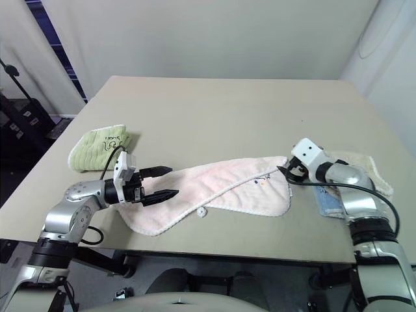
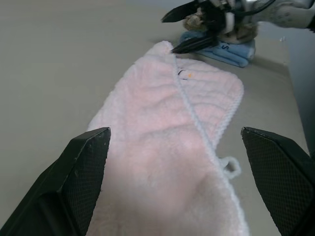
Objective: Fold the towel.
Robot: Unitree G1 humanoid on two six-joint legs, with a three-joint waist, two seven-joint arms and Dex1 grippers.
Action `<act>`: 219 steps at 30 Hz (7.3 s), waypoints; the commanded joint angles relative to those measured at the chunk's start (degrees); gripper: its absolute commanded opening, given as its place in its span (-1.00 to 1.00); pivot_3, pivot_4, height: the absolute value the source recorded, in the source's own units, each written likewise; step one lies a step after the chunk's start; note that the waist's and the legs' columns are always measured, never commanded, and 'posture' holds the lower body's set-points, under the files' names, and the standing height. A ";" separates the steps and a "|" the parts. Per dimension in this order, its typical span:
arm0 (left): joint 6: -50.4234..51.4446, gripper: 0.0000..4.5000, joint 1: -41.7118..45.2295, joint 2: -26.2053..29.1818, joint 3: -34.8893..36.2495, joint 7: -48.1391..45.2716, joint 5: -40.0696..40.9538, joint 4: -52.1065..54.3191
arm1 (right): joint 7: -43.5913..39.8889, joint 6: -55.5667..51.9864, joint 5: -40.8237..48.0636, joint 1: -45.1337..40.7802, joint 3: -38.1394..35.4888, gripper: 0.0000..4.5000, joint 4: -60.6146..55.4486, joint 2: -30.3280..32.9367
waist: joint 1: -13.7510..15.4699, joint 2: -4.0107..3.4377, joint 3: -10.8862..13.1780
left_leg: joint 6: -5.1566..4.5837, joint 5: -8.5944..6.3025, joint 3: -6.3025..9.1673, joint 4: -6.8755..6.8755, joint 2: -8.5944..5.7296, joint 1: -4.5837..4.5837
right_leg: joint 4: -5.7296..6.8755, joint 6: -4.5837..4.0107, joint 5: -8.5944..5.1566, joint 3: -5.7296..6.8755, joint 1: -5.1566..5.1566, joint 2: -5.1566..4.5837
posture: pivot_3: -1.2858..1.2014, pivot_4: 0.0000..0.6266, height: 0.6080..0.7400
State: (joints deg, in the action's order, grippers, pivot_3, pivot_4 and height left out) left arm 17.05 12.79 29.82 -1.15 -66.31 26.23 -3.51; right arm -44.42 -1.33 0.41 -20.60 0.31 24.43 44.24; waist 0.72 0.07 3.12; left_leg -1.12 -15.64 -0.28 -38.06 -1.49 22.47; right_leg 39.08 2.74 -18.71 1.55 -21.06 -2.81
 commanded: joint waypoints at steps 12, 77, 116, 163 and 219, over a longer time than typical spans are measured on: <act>0.91 0.99 1.91 -0.62 -0.88 0.95 0.25 4.17 | 5.35 0.53 -1.69 -4.34 -0.84 1.00 3.21 -2.96 | -0.17 -0.06 -0.03 | 0.01 0.01 0.00 0.00 0.00 -0.02 | 0.03 -0.04 0.03 0.00 -0.01 0.01 | 0.03 -1.00 1.00; -5.32 1.00 0.79 2.09 2.38 -3.24 0.37 -3.99 | -4.29 3.56 4.64 -7.46 -0.60 -0.99 1.97 -7.45 | -1.40 -0.12 -0.04 | 0.05 0.03 0.00 0.03 0.01 -0.05 | 0.10 -0.02 0.04 0.00 -0.01 0.02 | 0.03 -1.00 1.00; 9.36 1.00 11.11 -0.04 -14.97 -2.76 -6.96 -1.13 | 35.12 -43.90 15.69 -39.96 -9.89 -0.99 -17.43 -23.87 | -1.75 -0.30 0.04 | 0.16 0.11 0.00 0.18 0.00 0.27 | 0.10 -0.11 0.09 -0.03 -0.42 0.03 | 0.03 -1.00 1.00; -6.26 0.82 6.56 5.20 -6.34 6.56 -10.87 -13.38 | 33.63 -38.80 9.74 -33.82 -6.98 -1.00 -16.90 -23.83 | -1.27 -0.24 0.04 | 0.61 0.52 0.08 0.56 0.01 0.40 | -0.10 -0.22 0.38 -0.02 -0.67 0.12 | 0.03 -1.00 1.00; 3.98 0.82 8.61 1.35 -14.39 2.87 -11.43 4.74 | 34.61 -38.57 7.07 -31.42 -6.13 -1.00 -17.42 -24.58 | -1.53 -0.25 0.03 | 0.76 0.74 0.07 0.16 0.02 0.85 | 0.62 -0.12 0.47 -0.04 -1.26 0.22 | 0.03 -1.00 1.00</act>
State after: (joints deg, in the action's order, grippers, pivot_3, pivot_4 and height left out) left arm 20.05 20.82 31.16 -15.28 -64.48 15.54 -0.76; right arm -10.36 -40.80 7.94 -51.35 -5.44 9.14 19.60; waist -0.81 -0.18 3.16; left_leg -0.35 -14.90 -0.20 -37.91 -1.47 23.32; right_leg 39.73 2.62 -18.25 1.51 -22.33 -2.58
